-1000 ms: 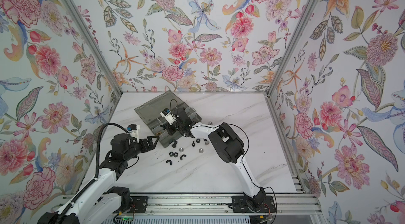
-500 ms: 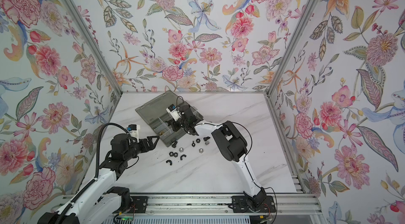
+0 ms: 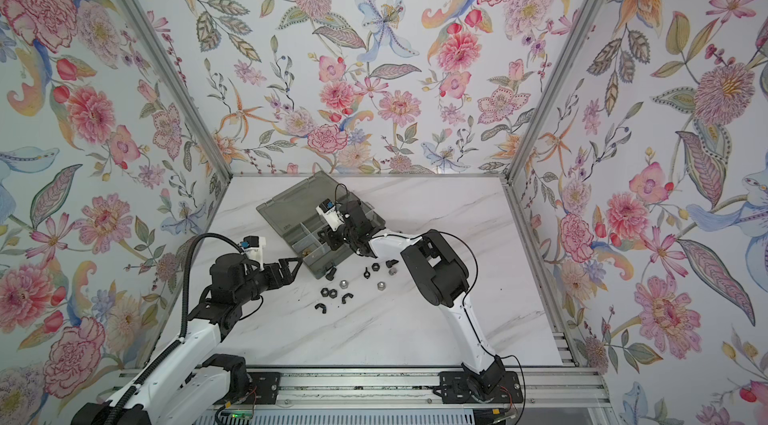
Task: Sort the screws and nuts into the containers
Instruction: 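Move the right gripper back over the next black wing nut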
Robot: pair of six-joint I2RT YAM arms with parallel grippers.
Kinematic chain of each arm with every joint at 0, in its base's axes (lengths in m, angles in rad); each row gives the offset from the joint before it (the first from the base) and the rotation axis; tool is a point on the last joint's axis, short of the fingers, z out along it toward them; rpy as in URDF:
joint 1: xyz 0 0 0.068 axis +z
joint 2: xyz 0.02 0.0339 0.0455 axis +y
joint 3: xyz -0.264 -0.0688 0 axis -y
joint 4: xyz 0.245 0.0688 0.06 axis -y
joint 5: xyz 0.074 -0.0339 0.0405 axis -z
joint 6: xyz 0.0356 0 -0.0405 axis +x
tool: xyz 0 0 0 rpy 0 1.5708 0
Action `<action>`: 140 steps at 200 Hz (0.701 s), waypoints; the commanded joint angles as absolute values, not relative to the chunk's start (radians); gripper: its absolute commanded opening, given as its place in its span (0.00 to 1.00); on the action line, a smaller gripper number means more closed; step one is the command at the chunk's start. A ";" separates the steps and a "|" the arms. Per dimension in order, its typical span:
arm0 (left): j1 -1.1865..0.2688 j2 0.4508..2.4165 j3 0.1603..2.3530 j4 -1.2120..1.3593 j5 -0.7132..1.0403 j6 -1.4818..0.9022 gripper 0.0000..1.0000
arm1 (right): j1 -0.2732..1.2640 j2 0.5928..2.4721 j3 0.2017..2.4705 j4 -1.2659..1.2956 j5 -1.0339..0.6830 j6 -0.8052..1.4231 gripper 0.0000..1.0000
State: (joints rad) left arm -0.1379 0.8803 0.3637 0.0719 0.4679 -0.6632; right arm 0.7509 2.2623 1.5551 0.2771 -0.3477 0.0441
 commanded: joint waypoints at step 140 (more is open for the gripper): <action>-0.146 0.941 0.342 0.141 0.479 -0.702 0.99 | 0.750 1.762 1.122 0.124 -0.384 -0.043 0.40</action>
